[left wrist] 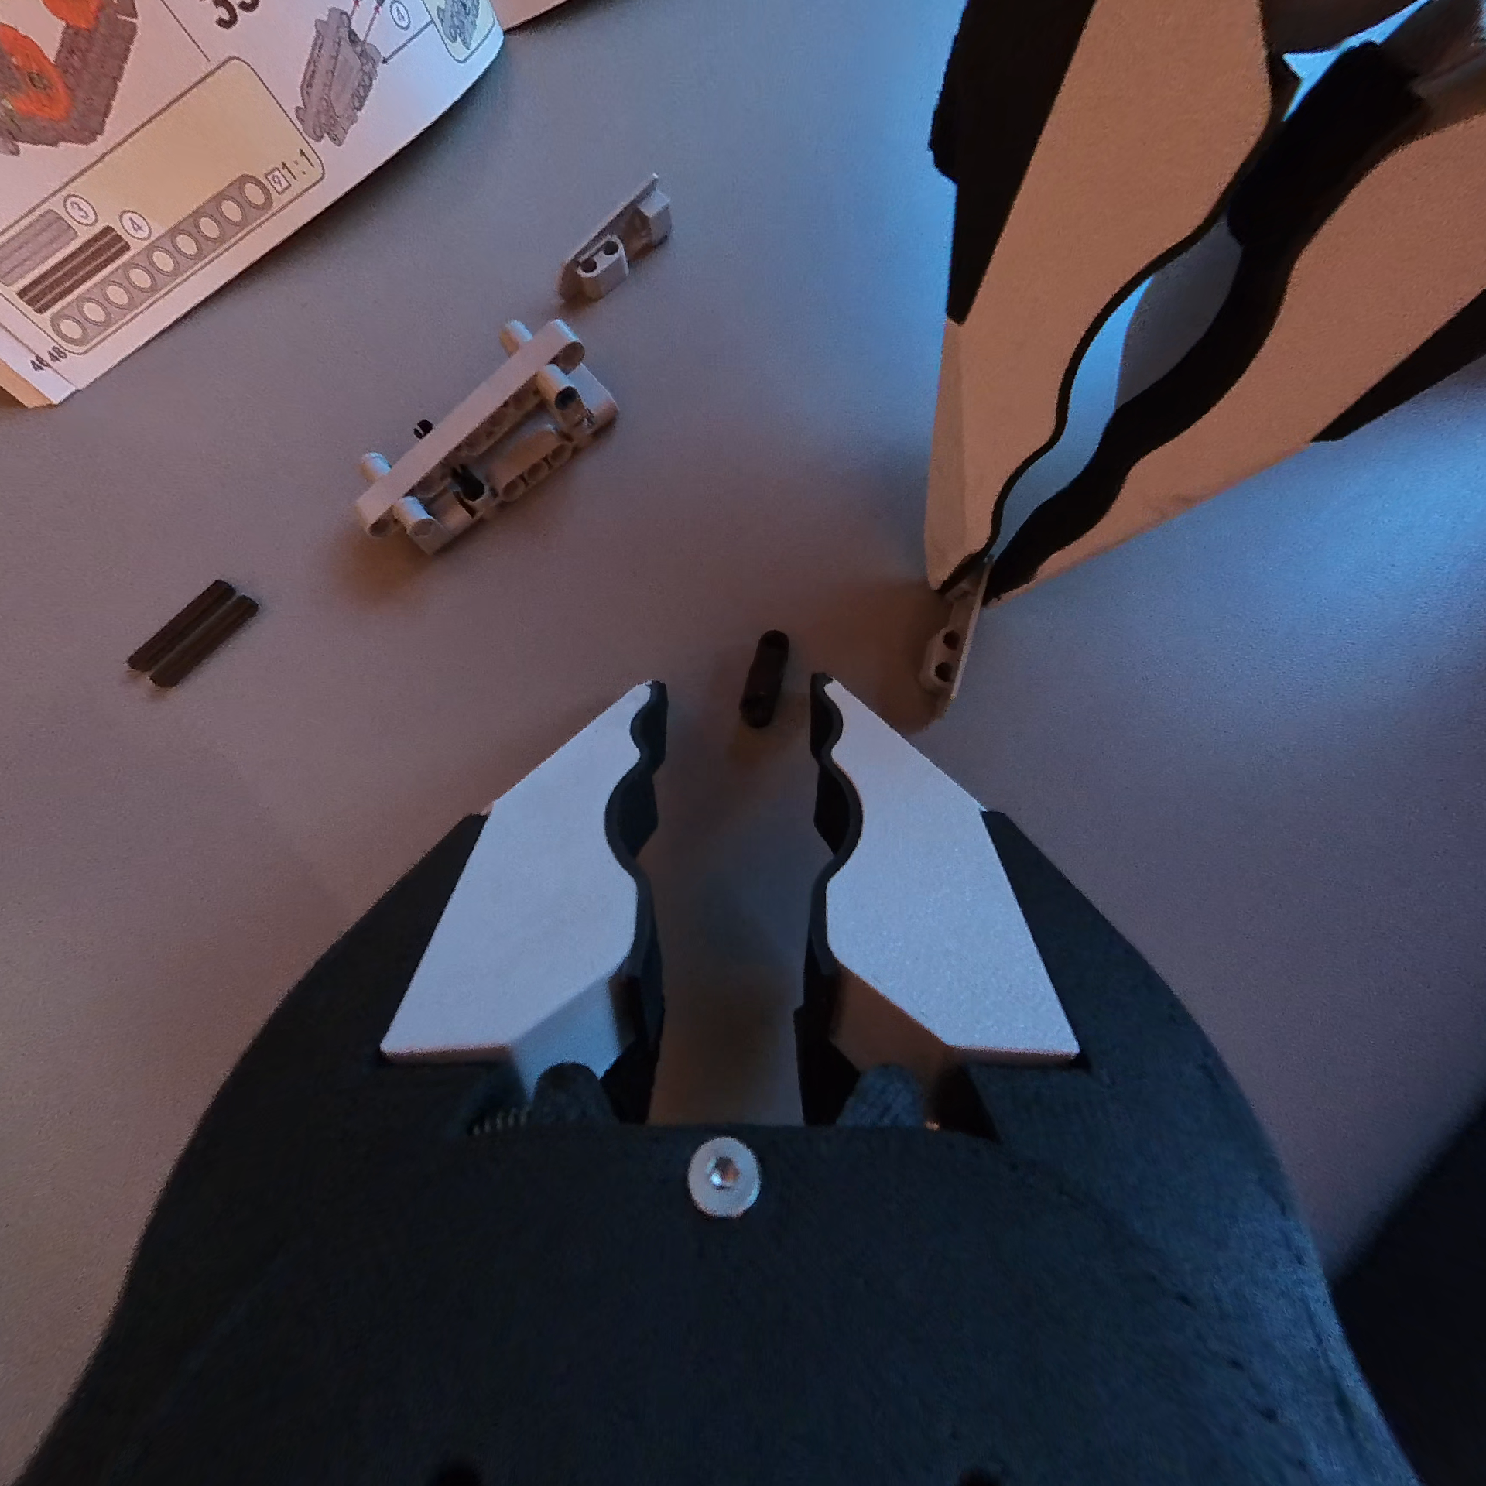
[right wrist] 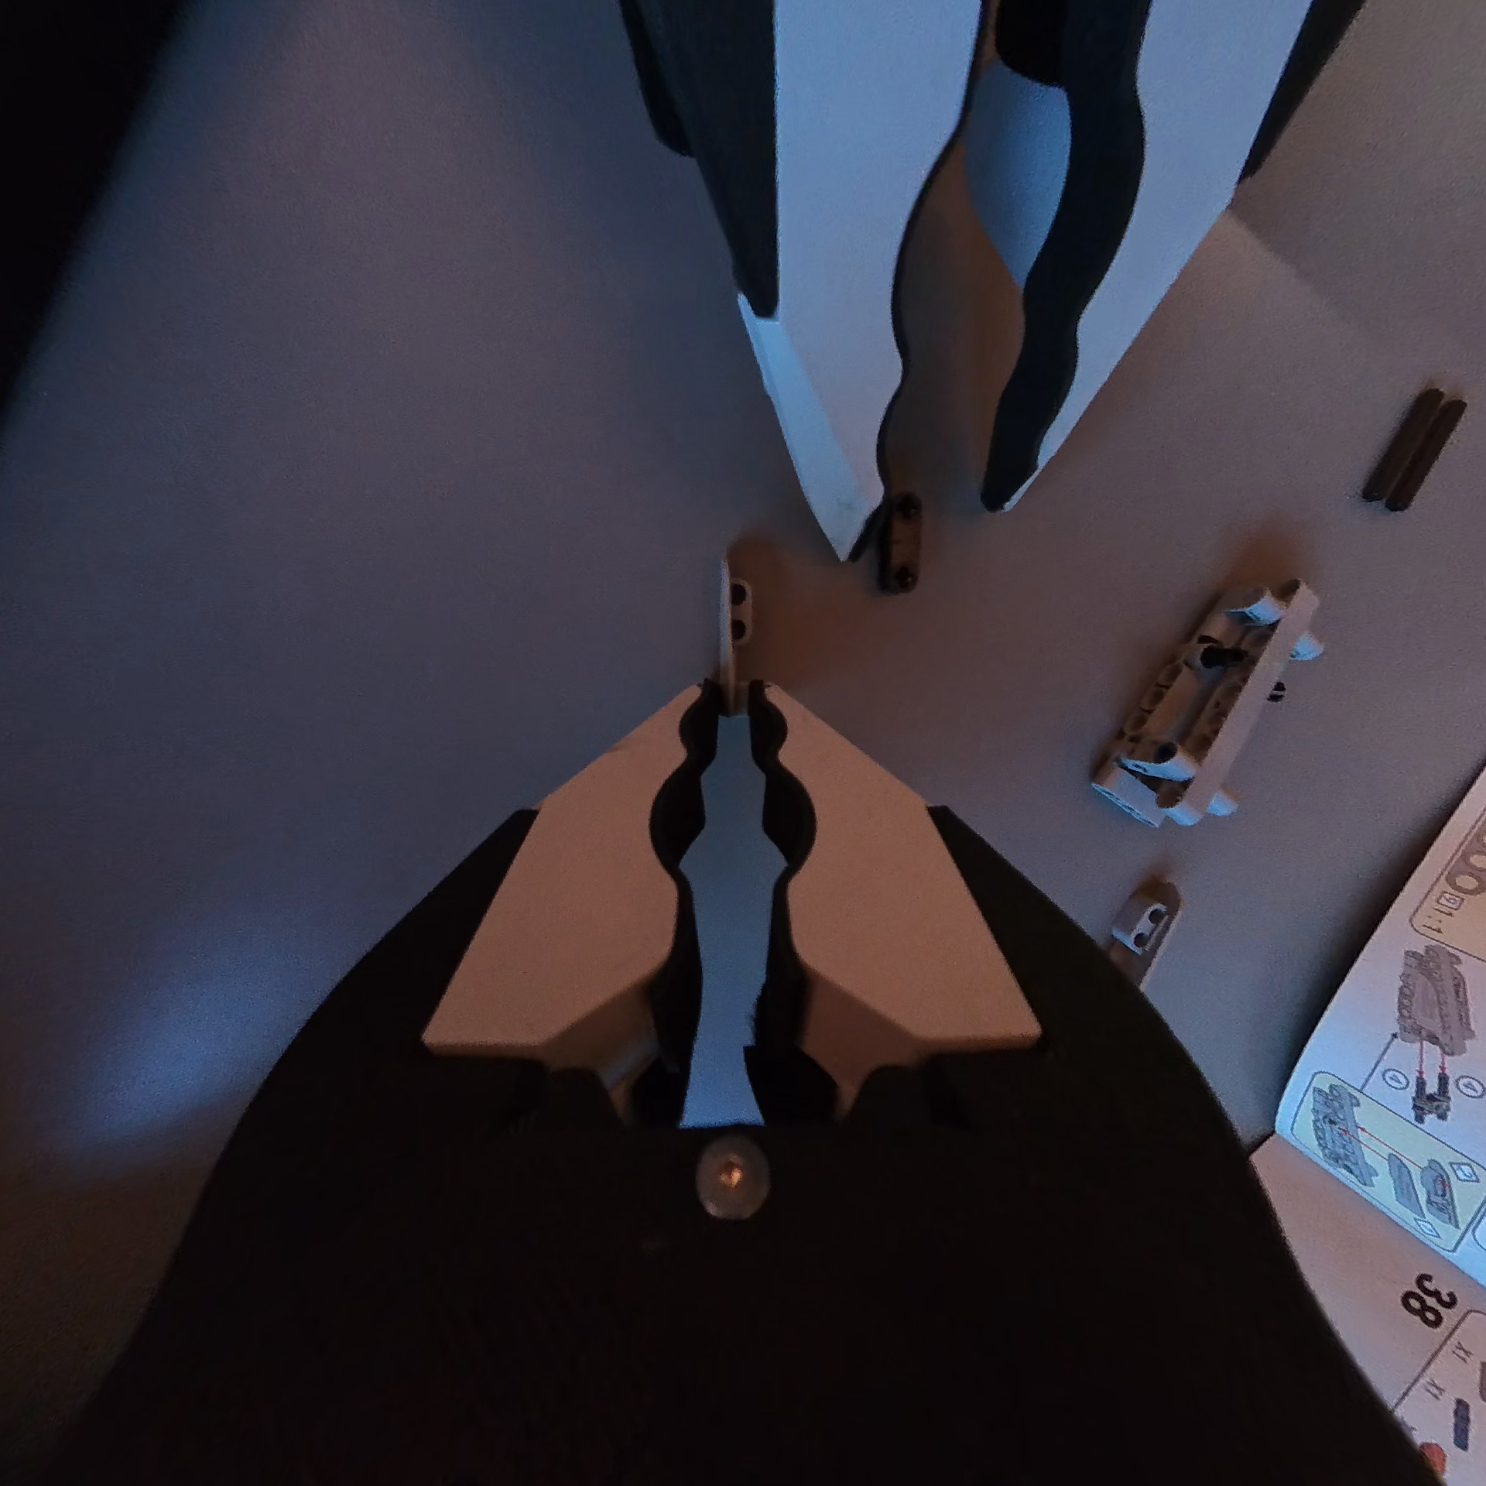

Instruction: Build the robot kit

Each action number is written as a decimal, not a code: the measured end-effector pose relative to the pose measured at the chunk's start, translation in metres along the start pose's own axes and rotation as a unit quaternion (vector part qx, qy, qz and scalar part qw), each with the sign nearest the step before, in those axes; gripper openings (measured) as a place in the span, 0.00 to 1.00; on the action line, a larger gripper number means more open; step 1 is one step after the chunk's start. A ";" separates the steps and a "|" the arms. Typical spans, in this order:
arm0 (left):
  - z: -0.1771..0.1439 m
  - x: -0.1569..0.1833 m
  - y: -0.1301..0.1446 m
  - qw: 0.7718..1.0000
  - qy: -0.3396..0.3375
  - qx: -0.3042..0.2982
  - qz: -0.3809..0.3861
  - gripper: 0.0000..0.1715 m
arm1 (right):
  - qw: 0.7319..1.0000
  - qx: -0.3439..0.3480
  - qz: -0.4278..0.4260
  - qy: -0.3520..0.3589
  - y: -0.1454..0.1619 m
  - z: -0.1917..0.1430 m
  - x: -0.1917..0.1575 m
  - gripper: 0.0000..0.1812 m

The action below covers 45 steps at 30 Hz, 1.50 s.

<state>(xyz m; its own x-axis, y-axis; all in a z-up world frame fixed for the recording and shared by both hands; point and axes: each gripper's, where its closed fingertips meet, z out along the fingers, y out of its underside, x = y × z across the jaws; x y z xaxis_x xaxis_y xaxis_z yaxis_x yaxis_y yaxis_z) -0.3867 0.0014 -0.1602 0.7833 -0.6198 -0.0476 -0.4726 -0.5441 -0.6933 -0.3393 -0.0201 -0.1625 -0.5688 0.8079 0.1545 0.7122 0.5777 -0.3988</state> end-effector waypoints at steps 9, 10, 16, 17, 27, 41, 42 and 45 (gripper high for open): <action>0.002 0.000 0.000 1.000 0.002 0.000 -0.004 0.20 | 0.999 0.001 -0.031 -0.020 -0.005 0.000 -0.014 0.04; 0.002 0.000 0.000 1.000 0.002 0.000 -0.004 0.20 | 0.999 0.000 -0.033 -0.021 -0.006 0.001 -0.014 0.04; 0.000 -0.001 -0.002 1.000 0.007 0.004 -0.011 0.20 | 0.998 0.009 -0.036 -0.043 -0.006 0.000 -0.021 0.04; -0.002 -0.001 -0.003 1.000 0.010 0.006 -0.017 0.21 | 0.998 0.011 -0.033 -0.051 -0.004 -0.001 -0.022 0.04; -0.034 -0.074 -0.027 0.995 -0.012 0.095 -0.016 0.22 | 0.996 -0.042 0.077 -0.034 0.054 -0.030 0.010 0.04; 0.012 -0.085 -0.043 0.981 0.057 0.005 0.183 0.24 | 0.961 0.002 0.230 0.154 0.074 -0.144 0.060 0.04; 0.015 -0.086 -0.044 0.980 0.059 0.007 0.187 0.24 | 0.958 0.004 0.236 0.163 0.074 -0.150 0.060 0.04; 0.022 -0.077 -0.046 0.979 0.096 0.014 0.180 0.23 | 0.951 0.014 0.249 0.183 0.074 -0.166 0.060 0.04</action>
<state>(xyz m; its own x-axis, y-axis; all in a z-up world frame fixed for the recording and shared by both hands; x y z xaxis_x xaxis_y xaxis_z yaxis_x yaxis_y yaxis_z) -0.4166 0.0867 -0.1410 0.4771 -0.8644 -0.1585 -0.6907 -0.2573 -0.6758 -0.2529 0.0904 -0.0326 0.0213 0.9700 0.2423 0.8417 0.1134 -0.5280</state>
